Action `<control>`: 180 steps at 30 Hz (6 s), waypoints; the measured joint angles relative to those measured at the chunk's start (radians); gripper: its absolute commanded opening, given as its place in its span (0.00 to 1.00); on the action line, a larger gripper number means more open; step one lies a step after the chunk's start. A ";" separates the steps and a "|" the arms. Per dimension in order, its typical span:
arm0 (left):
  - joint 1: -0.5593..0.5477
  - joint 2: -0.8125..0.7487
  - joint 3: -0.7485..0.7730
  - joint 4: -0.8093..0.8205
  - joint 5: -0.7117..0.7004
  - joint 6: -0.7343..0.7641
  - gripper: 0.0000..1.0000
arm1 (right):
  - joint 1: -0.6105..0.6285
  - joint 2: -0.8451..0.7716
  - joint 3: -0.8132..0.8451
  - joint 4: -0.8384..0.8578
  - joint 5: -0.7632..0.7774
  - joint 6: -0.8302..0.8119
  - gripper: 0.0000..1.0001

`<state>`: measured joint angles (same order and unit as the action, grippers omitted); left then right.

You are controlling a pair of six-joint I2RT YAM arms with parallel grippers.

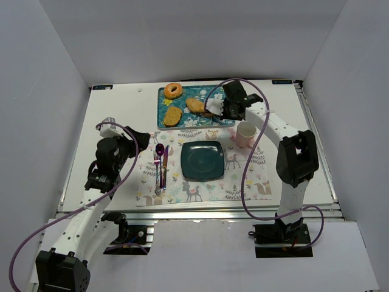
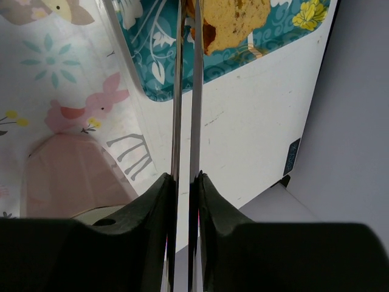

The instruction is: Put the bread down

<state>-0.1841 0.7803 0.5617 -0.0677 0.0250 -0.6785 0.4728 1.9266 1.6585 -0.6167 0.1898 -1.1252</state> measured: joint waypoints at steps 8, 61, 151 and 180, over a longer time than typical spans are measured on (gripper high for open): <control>0.000 0.005 0.000 0.001 0.000 0.000 0.76 | -0.007 -0.044 0.000 -0.002 0.008 0.001 0.02; 0.000 -0.016 -0.017 0.044 0.015 -0.002 0.76 | 0.177 -0.686 -0.520 -0.228 -0.424 0.070 0.41; 0.000 0.062 0.012 -0.014 -0.044 -0.018 0.75 | -0.199 0.097 -0.054 0.237 -0.674 1.458 0.50; 0.000 0.070 0.039 -0.010 -0.044 -0.018 0.74 | -0.237 -0.014 -0.113 0.241 -0.913 1.266 0.00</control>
<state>-0.1841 0.8501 0.6003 -0.0780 -0.0193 -0.6968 0.2356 1.9121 1.5452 -0.3759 -0.7231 0.1406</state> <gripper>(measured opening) 0.744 0.314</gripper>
